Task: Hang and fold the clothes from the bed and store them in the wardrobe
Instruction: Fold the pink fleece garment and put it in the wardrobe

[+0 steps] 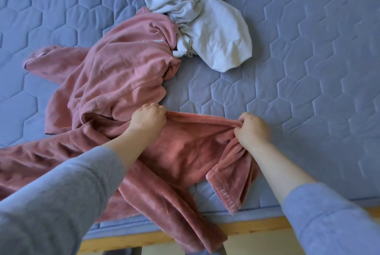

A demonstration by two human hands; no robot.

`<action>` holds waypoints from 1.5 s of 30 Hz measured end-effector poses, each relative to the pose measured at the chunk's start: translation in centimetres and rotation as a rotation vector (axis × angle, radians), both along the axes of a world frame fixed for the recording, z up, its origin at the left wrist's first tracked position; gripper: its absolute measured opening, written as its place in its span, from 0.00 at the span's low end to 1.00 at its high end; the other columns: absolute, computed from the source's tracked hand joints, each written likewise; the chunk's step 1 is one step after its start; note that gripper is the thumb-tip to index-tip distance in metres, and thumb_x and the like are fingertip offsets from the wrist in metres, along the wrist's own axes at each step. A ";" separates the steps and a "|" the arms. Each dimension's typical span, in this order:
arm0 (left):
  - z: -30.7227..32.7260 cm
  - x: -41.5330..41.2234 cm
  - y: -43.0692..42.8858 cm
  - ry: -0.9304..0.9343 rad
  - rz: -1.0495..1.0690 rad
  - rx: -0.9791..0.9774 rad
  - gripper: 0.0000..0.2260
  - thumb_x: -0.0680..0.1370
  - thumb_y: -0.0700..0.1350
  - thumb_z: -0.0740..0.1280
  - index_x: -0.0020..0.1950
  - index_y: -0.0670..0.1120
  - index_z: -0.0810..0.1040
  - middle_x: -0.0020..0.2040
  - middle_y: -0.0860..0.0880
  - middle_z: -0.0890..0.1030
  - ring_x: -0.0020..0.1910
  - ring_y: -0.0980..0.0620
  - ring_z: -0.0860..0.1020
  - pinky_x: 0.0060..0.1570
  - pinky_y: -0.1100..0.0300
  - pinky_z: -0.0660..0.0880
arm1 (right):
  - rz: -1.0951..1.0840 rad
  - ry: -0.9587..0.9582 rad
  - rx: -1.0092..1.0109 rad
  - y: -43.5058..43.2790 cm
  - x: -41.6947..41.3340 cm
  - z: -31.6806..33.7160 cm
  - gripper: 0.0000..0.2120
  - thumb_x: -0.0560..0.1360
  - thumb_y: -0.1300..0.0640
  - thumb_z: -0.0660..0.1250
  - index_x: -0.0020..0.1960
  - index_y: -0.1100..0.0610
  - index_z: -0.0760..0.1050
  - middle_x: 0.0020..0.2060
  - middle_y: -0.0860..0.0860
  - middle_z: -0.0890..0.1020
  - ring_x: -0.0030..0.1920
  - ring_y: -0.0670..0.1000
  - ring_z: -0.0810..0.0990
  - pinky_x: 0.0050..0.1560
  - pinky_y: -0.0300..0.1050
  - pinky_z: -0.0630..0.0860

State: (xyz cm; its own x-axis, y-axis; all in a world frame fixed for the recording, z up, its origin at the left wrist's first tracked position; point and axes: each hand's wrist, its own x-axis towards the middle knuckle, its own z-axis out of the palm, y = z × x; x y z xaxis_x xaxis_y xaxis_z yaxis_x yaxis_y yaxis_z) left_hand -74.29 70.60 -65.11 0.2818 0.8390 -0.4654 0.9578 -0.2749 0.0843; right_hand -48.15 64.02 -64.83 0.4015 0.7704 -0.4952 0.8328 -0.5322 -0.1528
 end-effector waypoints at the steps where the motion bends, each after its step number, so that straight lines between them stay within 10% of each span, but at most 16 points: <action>1: -0.2 0.3 0.0 0.012 0.006 -0.018 0.12 0.81 0.45 0.58 0.58 0.42 0.76 0.58 0.43 0.77 0.58 0.40 0.75 0.53 0.49 0.74 | -0.054 0.011 0.005 -0.5 0.2 -0.3 0.08 0.73 0.60 0.66 0.52 0.57 0.78 0.50 0.57 0.83 0.54 0.59 0.80 0.48 0.46 0.73; 7: -0.5 4.0 -0.2 -0.111 -0.104 -0.118 0.16 0.77 0.51 0.66 0.63 0.48 0.73 0.60 0.46 0.76 0.61 0.43 0.74 0.57 0.50 0.73 | -0.221 0.288 0.144 -0.3 1.9 -0.7 0.06 0.73 0.61 0.65 0.41 0.62 0.79 0.36 0.57 0.81 0.39 0.55 0.77 0.38 0.47 0.67; 12: -0.6 7.4 0.3 -0.174 -0.132 -0.204 0.12 0.78 0.51 0.64 0.59 0.48 0.79 0.57 0.46 0.76 0.56 0.43 0.76 0.51 0.54 0.73 | -0.391 0.779 -0.177 1.2 3.5 -0.6 0.10 0.76 0.60 0.63 0.40 0.63 0.79 0.31 0.53 0.79 0.36 0.52 0.77 0.42 0.44 0.73; 17: -1.4 8.2 0.1 -0.116 -0.171 -0.268 0.10 0.77 0.50 0.64 0.54 0.47 0.78 0.56 0.46 0.76 0.56 0.44 0.74 0.47 0.54 0.70 | -0.192 0.401 -0.021 0.8 6.0 -0.8 0.06 0.71 0.57 0.73 0.47 0.57 0.80 0.41 0.52 0.84 0.44 0.53 0.82 0.46 0.44 0.75; 23: -2.1 8.5 0.4 -0.082 -0.140 -0.102 0.10 0.78 0.46 0.59 0.54 0.45 0.78 0.54 0.45 0.80 0.53 0.42 0.78 0.43 0.55 0.69 | -0.217 0.181 0.239 -3.5 2.2 1.6 0.31 0.66 0.48 0.75 0.65 0.59 0.72 0.57 0.57 0.77 0.59 0.58 0.74 0.59 0.48 0.69; 32: -1.4 8.8 1.0 -0.072 -0.078 -0.042 0.09 0.76 0.44 0.60 0.50 0.43 0.77 0.52 0.43 0.79 0.51 0.39 0.78 0.41 0.54 0.68 | -0.186 0.153 0.141 -7.7 -2.3 0.6 0.34 0.68 0.42 0.71 0.67 0.57 0.66 0.60 0.52 0.76 0.62 0.55 0.74 0.66 0.49 0.66; 37: -1.2 9.0 0.4 -0.135 -0.072 -0.044 0.07 0.76 0.43 0.62 0.49 0.43 0.77 0.52 0.43 0.79 0.51 0.40 0.77 0.41 0.54 0.67 | -0.220 0.164 0.062 -7.8 -3.8 -0.8 0.56 0.64 0.38 0.73 0.79 0.60 0.48 0.68 0.52 0.70 0.71 0.51 0.67 0.70 0.45 0.59; 45: -0.9 8.1 -0.1 -0.197 -0.070 0.039 0.07 0.77 0.44 0.62 0.51 0.43 0.77 0.51 0.44 0.79 0.49 0.40 0.77 0.38 0.56 0.64 | -0.425 0.312 0.248 -6.6 2.8 0.4 0.27 0.72 0.61 0.66 0.69 0.53 0.64 0.50 0.54 0.82 0.50 0.56 0.81 0.47 0.44 0.75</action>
